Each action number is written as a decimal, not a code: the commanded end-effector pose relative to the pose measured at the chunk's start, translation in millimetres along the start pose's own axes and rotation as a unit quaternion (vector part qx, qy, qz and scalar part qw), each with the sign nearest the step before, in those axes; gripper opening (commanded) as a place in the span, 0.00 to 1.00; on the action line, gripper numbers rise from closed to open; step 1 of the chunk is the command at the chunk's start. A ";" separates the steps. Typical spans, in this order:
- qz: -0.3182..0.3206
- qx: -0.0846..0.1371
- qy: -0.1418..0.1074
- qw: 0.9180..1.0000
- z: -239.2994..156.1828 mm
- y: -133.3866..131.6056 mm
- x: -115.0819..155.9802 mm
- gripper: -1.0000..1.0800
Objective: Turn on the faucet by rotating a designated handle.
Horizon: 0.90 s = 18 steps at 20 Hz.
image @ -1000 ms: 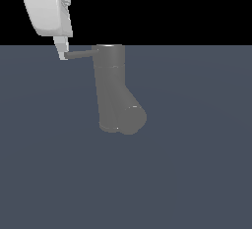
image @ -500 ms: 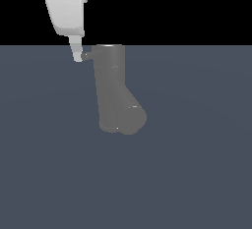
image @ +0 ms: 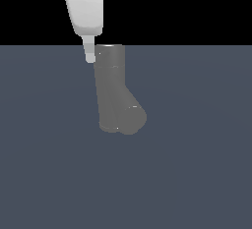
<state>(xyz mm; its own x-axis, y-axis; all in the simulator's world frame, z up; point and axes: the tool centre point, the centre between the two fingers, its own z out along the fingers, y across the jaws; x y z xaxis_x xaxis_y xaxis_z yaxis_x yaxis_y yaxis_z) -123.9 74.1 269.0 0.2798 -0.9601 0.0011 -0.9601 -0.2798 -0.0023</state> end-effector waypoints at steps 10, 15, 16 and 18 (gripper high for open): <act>0.015 -0.001 0.000 1.000 -0.2 2.6 74.8 0.00; 0.018 -0.001 0.000 1.000 -0.2 3.4 102.7 0.00; 0.018 -0.001 0.000 1.000 -0.2 3.5 108.1 0.00; 0.019 -0.001 0.000 1.000 -0.2 3.6 113.5 0.00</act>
<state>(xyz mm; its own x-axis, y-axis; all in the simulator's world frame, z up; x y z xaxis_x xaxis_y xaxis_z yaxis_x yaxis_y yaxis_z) -96.9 -6.2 269.0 0.2930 -0.9561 -0.0003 -0.9561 -0.2930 0.0026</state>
